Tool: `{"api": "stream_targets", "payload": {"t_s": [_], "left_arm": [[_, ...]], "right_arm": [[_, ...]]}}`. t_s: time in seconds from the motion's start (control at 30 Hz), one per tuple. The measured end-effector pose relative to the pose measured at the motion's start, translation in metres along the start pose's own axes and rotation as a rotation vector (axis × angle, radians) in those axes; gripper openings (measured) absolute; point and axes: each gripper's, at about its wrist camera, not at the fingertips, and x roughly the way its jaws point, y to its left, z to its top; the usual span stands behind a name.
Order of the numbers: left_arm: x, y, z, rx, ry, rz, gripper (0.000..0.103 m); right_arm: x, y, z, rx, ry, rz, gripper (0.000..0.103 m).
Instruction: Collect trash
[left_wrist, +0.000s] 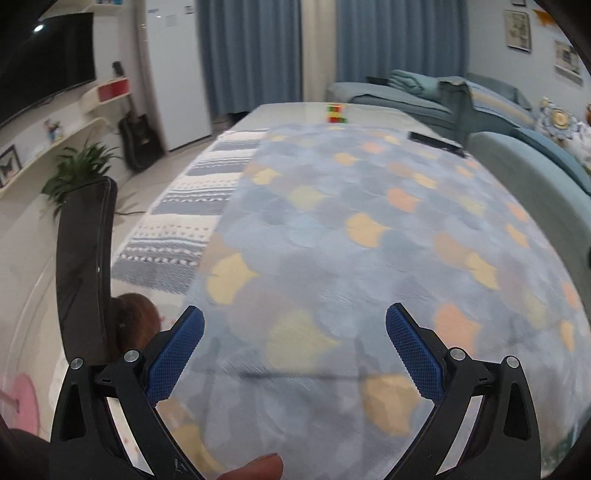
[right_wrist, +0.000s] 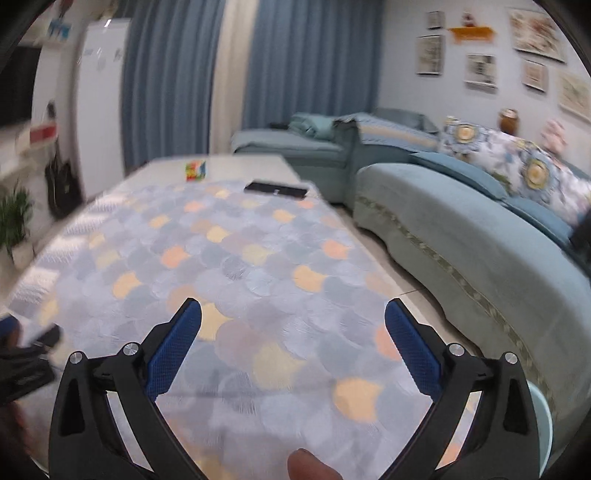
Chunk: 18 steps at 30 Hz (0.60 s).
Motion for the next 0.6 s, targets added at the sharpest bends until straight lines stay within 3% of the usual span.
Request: {"api": "stream_targets", "payload": {"t_s": [0.17, 0.4, 0.5, 0.6], "left_arm": [[0.025, 0.003, -0.001, -0.033, 0.058, 0.011, 0.096], [0.056, -0.013, 0.004, -0.013, 0.123, -0.042, 0.095], [0.064, -0.024, 0.002, 0.023, 0.163, -0.047, 0.096], [0.064, -0.025, 0.000, 0.020, 0.160, -0.046, 0.096]], "right_arm": [[0.060, 0.004, -0.011, 0.000, 0.131, 0.043, 0.095], [0.093, -0.006, -0.008, 0.039, 0.196, 0.145, 0.095], [0.118, -0.003, -0.018, 0.073, 0.333, 0.192, 0.096], [0.120, 0.014, -0.022, -0.006, 0.358, 0.136, 0.096]]}}
